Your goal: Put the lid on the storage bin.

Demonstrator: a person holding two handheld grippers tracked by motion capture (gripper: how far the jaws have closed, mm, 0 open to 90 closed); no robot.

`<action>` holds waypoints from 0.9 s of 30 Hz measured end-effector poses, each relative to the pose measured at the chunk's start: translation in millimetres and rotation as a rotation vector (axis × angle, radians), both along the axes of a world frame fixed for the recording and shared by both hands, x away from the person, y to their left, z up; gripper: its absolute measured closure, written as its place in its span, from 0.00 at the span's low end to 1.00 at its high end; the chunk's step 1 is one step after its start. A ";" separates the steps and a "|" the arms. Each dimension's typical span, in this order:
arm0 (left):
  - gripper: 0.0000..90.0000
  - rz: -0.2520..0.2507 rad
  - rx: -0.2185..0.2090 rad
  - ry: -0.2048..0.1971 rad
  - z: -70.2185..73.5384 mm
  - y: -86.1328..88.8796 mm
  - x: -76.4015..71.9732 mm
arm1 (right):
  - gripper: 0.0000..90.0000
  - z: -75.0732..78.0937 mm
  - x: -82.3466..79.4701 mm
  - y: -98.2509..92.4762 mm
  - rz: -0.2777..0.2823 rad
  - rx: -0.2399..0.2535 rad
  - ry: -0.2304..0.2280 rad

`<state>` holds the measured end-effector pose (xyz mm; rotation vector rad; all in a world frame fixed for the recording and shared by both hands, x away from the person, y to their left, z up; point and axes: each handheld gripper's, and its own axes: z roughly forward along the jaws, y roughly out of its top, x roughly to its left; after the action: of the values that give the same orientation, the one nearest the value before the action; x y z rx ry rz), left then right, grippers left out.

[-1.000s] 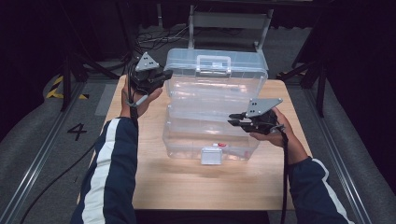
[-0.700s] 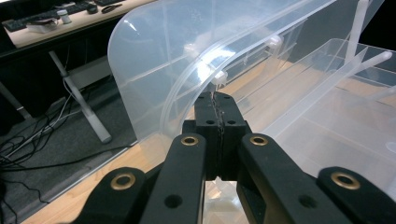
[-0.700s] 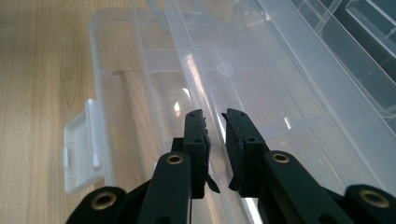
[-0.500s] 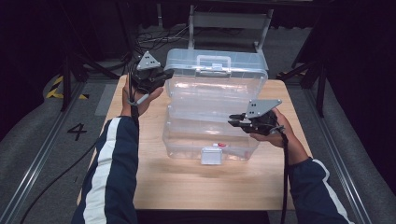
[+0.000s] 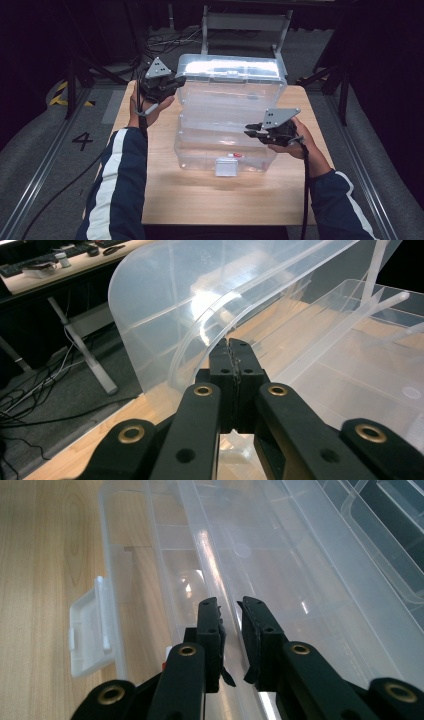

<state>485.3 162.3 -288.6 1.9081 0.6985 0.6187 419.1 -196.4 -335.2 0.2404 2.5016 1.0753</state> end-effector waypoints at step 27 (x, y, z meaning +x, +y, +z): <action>1.00 -0.059 0.011 -0.013 -9.8 2.5 -23.2 | 0.87 -4.9 -6.8 -5.2 -0.001 -0.008 0.016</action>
<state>462.1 164.8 -298.5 1.9262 0.6292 0.5986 412.3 -201.7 -340.1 0.2485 2.5192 1.0666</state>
